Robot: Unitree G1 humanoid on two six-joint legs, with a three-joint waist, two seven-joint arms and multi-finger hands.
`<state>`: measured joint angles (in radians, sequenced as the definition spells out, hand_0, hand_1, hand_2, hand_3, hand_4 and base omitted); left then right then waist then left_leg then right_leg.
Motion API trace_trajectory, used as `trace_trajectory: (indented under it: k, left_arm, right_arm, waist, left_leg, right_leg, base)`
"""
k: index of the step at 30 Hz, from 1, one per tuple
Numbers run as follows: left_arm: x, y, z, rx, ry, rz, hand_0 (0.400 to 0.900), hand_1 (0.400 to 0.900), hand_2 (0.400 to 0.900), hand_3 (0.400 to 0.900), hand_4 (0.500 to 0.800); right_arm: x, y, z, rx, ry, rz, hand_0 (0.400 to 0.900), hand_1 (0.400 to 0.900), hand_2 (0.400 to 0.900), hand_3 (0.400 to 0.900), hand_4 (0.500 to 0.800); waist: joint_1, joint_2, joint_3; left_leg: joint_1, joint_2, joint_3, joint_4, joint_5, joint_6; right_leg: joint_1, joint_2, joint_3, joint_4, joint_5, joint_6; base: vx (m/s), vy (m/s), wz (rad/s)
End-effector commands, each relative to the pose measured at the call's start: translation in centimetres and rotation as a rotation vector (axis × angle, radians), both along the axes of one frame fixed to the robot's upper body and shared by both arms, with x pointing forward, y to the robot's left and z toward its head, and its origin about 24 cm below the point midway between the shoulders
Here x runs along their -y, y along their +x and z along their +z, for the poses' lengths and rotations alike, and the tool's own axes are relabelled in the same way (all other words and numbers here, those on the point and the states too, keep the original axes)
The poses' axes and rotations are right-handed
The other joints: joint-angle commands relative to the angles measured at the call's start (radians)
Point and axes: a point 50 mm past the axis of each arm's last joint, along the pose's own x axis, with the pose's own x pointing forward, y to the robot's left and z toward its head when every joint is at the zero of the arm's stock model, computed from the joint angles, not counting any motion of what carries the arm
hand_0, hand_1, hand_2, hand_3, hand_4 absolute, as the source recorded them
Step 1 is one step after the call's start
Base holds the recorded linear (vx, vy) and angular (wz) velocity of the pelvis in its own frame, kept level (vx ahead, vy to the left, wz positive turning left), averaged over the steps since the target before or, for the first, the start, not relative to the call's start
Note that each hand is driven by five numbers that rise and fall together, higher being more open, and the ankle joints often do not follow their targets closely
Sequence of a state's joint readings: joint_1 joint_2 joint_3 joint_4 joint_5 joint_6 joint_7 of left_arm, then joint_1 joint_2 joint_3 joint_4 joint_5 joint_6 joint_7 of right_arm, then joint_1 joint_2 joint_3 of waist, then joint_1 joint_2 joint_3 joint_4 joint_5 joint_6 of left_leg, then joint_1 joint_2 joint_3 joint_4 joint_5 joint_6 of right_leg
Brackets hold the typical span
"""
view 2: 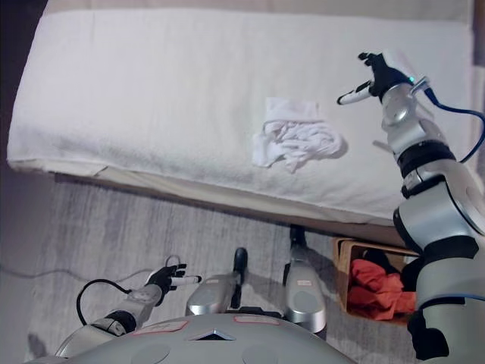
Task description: Put the clothes on the bed into the basket.
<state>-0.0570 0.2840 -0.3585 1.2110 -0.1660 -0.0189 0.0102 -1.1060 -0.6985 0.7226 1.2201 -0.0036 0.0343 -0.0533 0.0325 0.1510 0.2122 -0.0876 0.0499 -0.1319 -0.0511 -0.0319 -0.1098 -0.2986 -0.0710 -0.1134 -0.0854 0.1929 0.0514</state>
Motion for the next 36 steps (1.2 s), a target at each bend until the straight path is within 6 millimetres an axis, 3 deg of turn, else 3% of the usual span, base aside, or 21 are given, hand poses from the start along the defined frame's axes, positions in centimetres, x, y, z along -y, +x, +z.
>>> trace_trajectory:
  k: [1, 14, 29, 36]
  left_arm:
    - [-3.7, -0.4, 0.9, -0.006, 0.120, 0.019, 0.900, 0.900, 0.900, 0.900, 0.800]
    - [-1.9, 1.3, 1.0, 0.052, 0.077, -0.027, 0.900, 0.900, 0.900, 0.900, 0.800]
    - [-1.4, 1.5, 1.0, 0.060, 0.068, -0.027, 0.900, 0.900, 0.900, 0.900, 0.800]
    - [-1.5, 1.4, 0.9, 0.050, 0.072, -0.029, 0.900, 0.900, 0.900, 0.900, 0.800]
  right_arm:
    - [-0.9, 1.3, 7.1, 0.190, -0.080, -0.014, 0.900, 0.900, 0.900, 0.900, 0.800]
    - [2.6, 0.0, 8.2, 0.228, -0.033, -0.146, 0.900, 0.900, 0.900, 0.900, 0.800]
    - [3.0, -0.2, 7.6, 0.223, 0.059, -0.177, 0.900, 0.900, 0.900, 0.900, 0.800]
    - [2.4, 0.1, 6.2, 0.200, 0.146, -0.163, 0.900, 0.900, 0.900, 0.900, 0.800]
  waist:
    - [0.014, -0.031, 0.017]
    - [0.047, 0.044, 0.095]
    - [0.059, 0.085, 0.135]
    - [0.061, 0.100, 0.146]
  left_leg:
    - [-0.017, -0.054, 0.017, -0.005, 0.026, 0.034]
    - [-0.102, -0.066, -0.028, -0.018, 0.078, 0.011]
    - [-0.141, -0.080, -0.037, -0.024, 0.097, 0.004]
    - [-0.151, -0.084, -0.033, -0.026, 0.102, 0.003]
  right_leg:
    - [-0.039, -0.056, 0.075, 0.094, -0.084, 0.068]
    - [-0.098, -0.068, 0.044, 0.110, -0.095, 0.059]
    - [-0.129, -0.080, 0.039, 0.117, -0.092, 0.060]
    - [-0.136, -0.085, 0.040, 0.111, -0.085, 0.061]
  base:
    - [0.00, -0.063, 0.32]
    - [0.00, -0.031, 0.20]
    - [0.00, -0.003, 0.05]
    - [0.00, 0.001, -0.01]
